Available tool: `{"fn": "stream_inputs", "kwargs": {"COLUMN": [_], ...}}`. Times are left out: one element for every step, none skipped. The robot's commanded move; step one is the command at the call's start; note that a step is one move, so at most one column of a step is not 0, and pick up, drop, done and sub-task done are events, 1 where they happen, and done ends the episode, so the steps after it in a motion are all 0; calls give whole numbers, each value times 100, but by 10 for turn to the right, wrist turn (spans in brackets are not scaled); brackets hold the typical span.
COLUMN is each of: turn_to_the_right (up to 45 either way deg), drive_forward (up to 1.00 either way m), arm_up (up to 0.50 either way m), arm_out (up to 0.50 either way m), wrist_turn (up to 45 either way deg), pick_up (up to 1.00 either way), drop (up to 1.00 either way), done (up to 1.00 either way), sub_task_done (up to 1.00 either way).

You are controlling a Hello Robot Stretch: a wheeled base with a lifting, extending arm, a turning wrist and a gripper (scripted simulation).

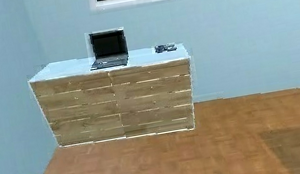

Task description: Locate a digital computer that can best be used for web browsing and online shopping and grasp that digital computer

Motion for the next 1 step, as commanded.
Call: {"fn": "stream_inputs", "kwargs": {"turn_to_the_right": [0], "drive_forward": [75], "arm_up": [0], "arm_out": [0], "wrist_turn": [0], "pick_up": [0], "drop": [0], "done": [0], "sub_task_done": [0]}}
